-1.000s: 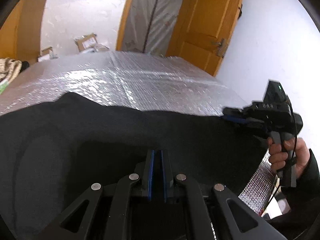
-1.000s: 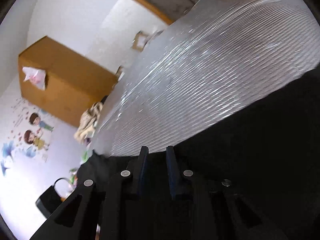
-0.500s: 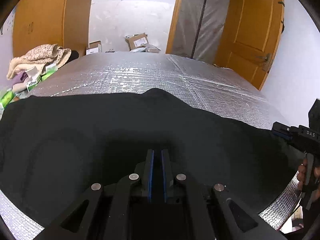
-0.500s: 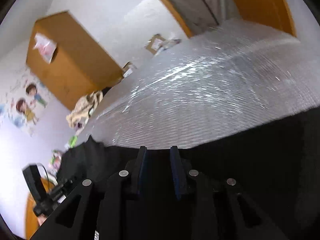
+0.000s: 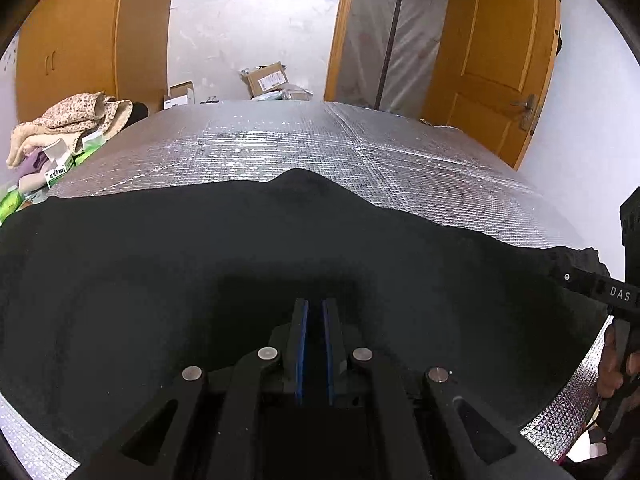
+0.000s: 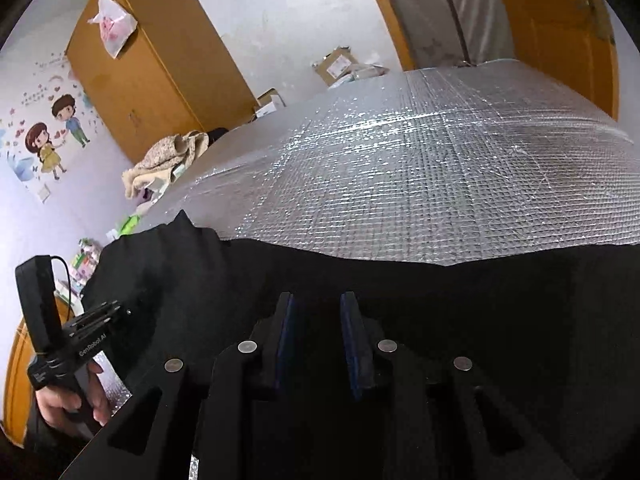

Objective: Fold clothes

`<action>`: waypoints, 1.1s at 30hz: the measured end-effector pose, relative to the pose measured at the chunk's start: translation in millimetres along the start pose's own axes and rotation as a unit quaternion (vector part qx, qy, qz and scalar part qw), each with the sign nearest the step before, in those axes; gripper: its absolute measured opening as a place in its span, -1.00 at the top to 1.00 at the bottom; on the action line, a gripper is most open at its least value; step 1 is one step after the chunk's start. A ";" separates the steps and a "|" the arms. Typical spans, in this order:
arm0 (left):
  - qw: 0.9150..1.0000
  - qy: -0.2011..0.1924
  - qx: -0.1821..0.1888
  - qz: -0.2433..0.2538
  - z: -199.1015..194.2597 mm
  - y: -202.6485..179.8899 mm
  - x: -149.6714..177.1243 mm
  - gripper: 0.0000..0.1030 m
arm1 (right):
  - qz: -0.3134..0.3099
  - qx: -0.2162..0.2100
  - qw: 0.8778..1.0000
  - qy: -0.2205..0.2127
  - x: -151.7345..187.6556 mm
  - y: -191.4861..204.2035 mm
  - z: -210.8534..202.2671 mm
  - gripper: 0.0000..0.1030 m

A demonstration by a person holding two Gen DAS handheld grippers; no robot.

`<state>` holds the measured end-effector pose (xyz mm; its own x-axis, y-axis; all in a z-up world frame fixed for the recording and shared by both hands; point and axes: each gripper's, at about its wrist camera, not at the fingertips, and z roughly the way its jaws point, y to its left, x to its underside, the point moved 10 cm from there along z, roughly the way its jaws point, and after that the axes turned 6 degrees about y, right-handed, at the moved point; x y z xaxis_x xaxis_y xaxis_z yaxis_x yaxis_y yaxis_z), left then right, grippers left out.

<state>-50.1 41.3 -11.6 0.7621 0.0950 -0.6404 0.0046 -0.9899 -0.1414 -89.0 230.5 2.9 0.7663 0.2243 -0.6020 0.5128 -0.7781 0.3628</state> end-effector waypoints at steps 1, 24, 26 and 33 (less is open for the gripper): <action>1.000 0.000 0.001 -0.001 0.0 0.4 0.1 0.88 | -0.001 0.002 1.000 0.000 0.7 1.8 0.7 0.51; 0.999 -0.008 -0.034 -0.020 -12.4 33.3 -5.6 0.88 | -0.013 -0.036 0.998 0.044 11.2 50.5 9.3 0.54; 0.999 0.005 -0.030 -0.039 -9.5 42.7 -0.7 0.88 | -0.014 -0.030 0.998 0.049 10.9 49.7 14.5 0.55; 0.999 0.004 -0.031 -0.030 -9.5 41.0 1.6 0.87 | 0.070 -0.003 0.997 0.026 1.1 -4.1 1.1 0.65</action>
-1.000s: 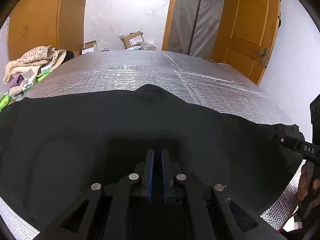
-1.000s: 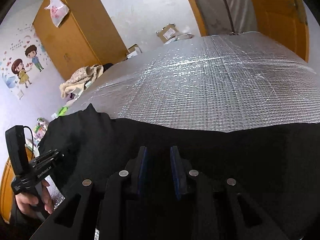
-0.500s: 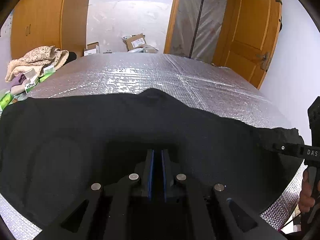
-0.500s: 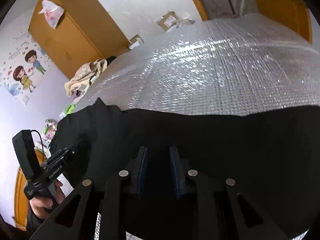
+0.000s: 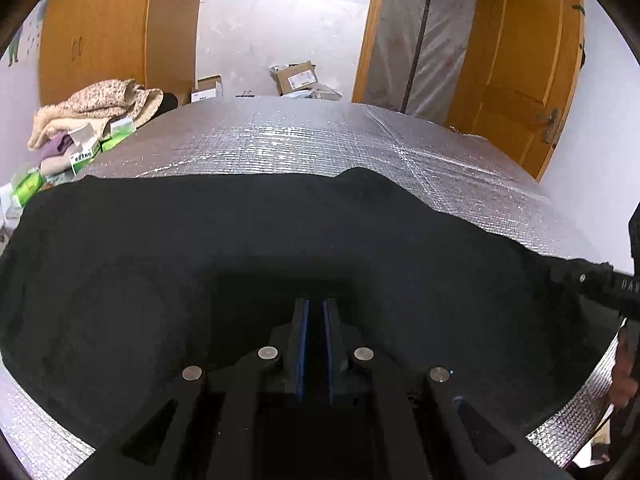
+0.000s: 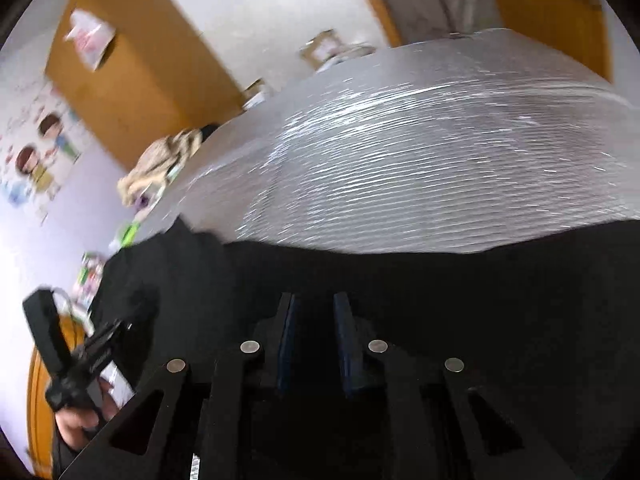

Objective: Fold clothes

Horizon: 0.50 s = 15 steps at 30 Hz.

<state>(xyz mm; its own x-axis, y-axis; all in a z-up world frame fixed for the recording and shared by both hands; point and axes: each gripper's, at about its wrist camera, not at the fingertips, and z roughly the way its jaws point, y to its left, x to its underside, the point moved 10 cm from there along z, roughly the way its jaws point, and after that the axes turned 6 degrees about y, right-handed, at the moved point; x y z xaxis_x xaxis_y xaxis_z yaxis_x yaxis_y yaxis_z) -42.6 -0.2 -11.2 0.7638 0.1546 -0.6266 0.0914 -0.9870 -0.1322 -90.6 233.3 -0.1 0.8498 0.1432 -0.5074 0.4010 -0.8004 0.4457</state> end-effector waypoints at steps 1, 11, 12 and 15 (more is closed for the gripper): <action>1.000 0.000 0.001 -0.001 -0.2 -0.1 0.0 0.87 | 0.005 0.006 1.000 -0.003 -0.7 -3.8 -2.5 0.65; 1.000 -0.004 0.004 -0.005 -4.7 2.1 -0.5 0.85 | -0.008 0.043 0.999 -0.014 2.6 3.9 -0.6 0.60; 1.000 -0.010 0.001 -0.005 -8.8 4.2 -1.5 0.85 | -0.011 0.046 0.999 -0.015 3.0 5.6 -1.1 0.58; 0.999 -0.030 -0.009 -0.006 -21.4 13.8 -4.5 0.85 | -0.042 0.049 0.998 -0.024 3.0 17.1 -6.7 0.56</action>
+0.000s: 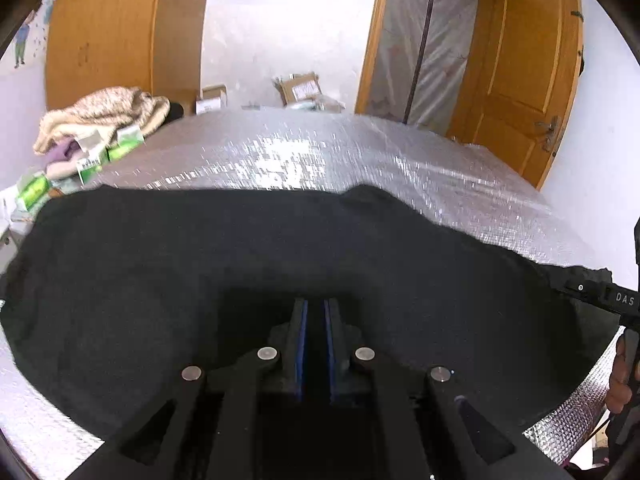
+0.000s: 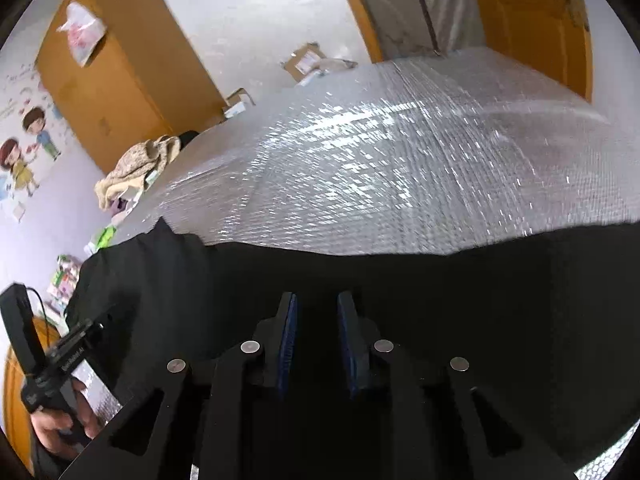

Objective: Fold clothes

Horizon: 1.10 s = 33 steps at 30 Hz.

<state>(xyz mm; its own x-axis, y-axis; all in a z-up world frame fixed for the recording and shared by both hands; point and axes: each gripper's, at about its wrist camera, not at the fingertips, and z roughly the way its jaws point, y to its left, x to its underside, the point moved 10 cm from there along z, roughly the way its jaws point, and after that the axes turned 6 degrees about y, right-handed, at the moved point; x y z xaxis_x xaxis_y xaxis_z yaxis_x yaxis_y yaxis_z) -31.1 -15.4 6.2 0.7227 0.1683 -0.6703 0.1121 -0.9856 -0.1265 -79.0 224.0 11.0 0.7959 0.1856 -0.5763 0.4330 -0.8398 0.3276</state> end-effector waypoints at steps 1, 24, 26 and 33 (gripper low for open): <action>1.000 -0.002 -0.007 -0.002 -2.2 5.6 -0.9 0.85 | -0.012 -0.002 1.000 -0.002 -0.5 6.7 -0.4 0.56; 0.977 -0.019 -0.132 -0.167 -50.3 177.3 20.0 0.85 | 0.005 -0.048 0.999 0.009 -7.4 17.3 37.4 0.68; 0.972 -0.044 -0.145 -0.178 -63.6 185.5 15.7 0.85 | 0.006 -0.049 0.999 0.009 -7.3 17.3 38.0 0.68; 0.966 -0.031 -0.157 -0.203 -54.2 202.4 19.8 0.82 | 0.010 -0.054 0.998 0.007 -8.1 17.5 39.2 0.68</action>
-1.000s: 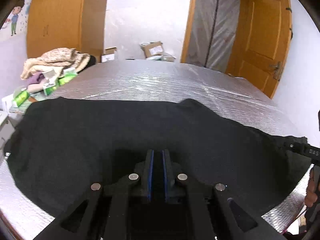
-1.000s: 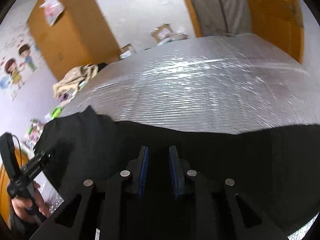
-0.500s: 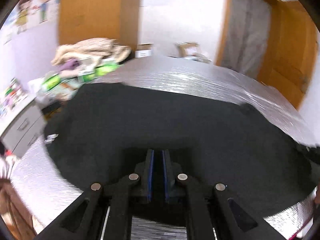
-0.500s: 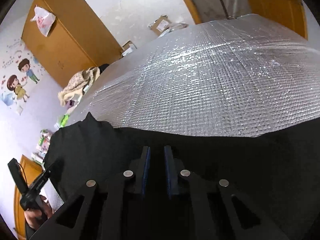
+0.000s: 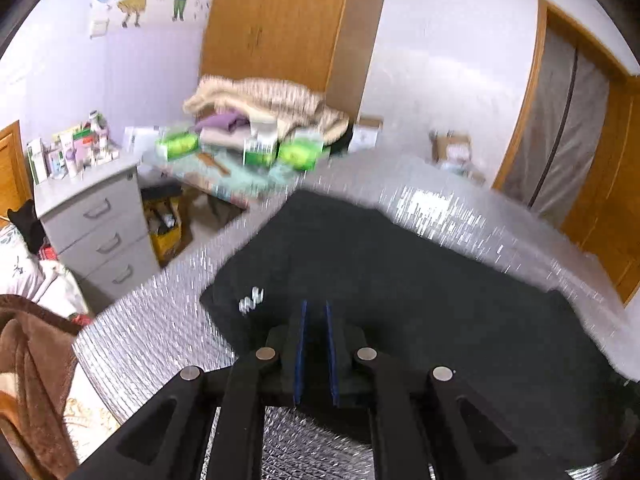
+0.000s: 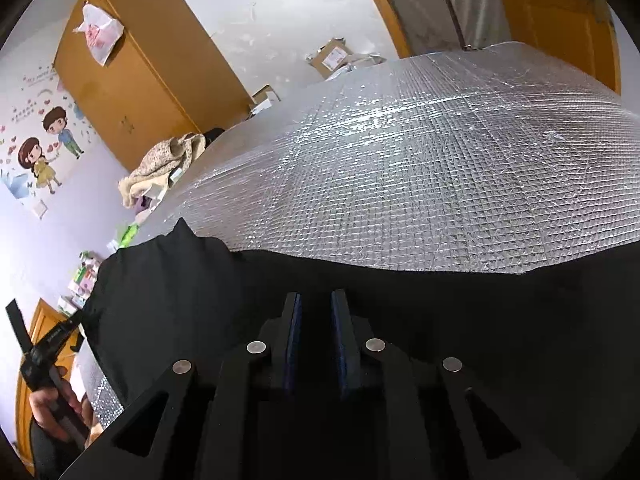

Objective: Fold clothes

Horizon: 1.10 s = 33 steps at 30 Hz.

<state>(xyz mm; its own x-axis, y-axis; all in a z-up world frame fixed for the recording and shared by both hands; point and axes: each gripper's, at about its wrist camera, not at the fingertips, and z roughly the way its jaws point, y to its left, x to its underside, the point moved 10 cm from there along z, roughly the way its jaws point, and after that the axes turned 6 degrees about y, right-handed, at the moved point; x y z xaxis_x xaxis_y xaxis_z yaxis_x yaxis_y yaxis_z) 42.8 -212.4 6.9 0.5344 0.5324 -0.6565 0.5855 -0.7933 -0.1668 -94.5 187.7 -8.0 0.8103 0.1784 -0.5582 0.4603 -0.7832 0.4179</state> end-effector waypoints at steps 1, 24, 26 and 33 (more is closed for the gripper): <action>1.000 0.004 -0.007 0.000 2.0 0.6 1.9 0.82 | 0.000 0.000 1.000 0.000 0.4 -0.5 -0.6 0.68; 0.997 -0.001 -0.005 0.073 -1.0 -82.8 -11.8 0.79 | 0.002 -0.001 1.000 -0.002 0.7 0.9 2.0 0.68; 0.997 0.010 -0.006 0.076 6.7 -82.3 -6.1 0.79 | 0.004 -0.004 1.000 -0.002 0.6 0.4 1.9 0.68; 0.997 0.030 -0.008 0.074 17.9 -80.4 5.8 0.78 | 0.005 -0.007 1.000 -0.001 1.2 0.5 1.7 0.68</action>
<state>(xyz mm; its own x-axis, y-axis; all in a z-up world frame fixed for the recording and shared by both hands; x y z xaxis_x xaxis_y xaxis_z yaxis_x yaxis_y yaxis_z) -12.0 -150.8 3.3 0.6511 0.4272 -0.6274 0.5071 -0.8599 -0.0592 -93.9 186.5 -9.7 0.8141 0.1698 -0.5554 0.4576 -0.7764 0.4334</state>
